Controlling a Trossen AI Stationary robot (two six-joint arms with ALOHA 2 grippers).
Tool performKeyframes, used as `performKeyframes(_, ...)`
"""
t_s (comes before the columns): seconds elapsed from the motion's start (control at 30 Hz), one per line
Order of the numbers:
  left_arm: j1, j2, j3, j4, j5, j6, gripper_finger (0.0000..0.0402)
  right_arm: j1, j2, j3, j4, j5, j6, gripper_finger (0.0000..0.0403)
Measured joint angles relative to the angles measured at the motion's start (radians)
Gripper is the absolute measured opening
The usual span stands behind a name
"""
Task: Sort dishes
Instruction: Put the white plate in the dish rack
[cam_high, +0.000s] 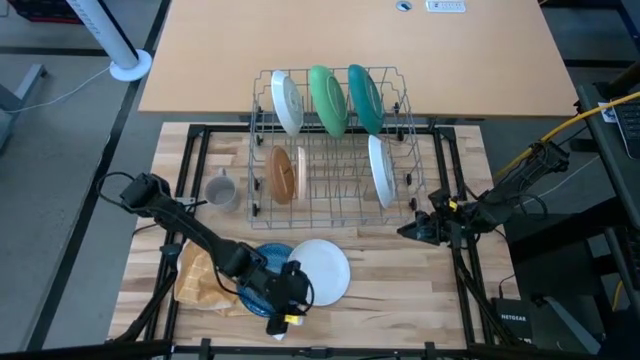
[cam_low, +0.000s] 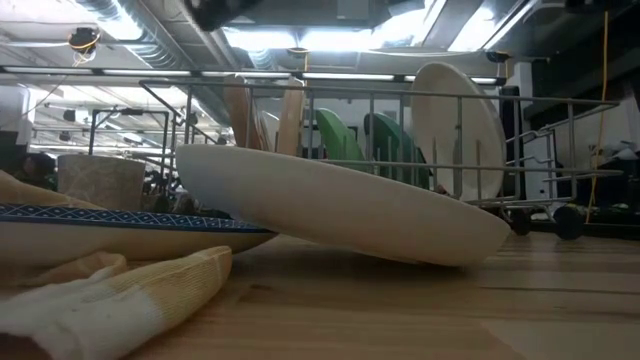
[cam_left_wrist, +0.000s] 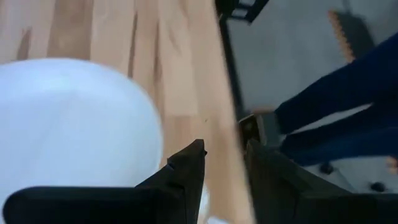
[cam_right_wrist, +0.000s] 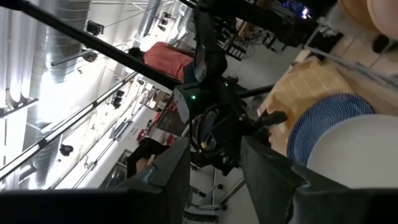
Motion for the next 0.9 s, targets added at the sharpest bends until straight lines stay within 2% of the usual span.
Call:
performKeyframes(0.13,0.011,0.001,0.0,-0.057,0.026,-0.011,0.0112,0.0,0.026,0.0,0.005,0.0,0.051,0.0147)
performKeyframes(0.3,0.023,0.0,0.0,0.012,0.042,-0.085,0.0112,0.0,0.041,0.0,0.006,0.0,0.059,0.0147)
performKeyframes(0.5,0.029,0.0,0.0,0.007,0.022,0.011,0.0112,0.0,0.041,0.0,0.008,0.0,0.059,0.0147)
performKeyframes(0.67,0.029,0.0,0.0,0.002,0.023,0.03,0.0112,0.0,0.041,0.0,0.008,0.0,0.059,0.0147)
performKeyframes(0.77,0.029,0.0,0.0,-0.008,0.024,0.083,0.0124,0.0,0.041,0.0,0.008,0.0,0.059,0.0147)
performKeyframes(0.9,0.029,0.0,0.0,-0.056,0.007,0.064,0.0159,0.0,0.041,0.0,0.008,0.0,0.059,0.0147)
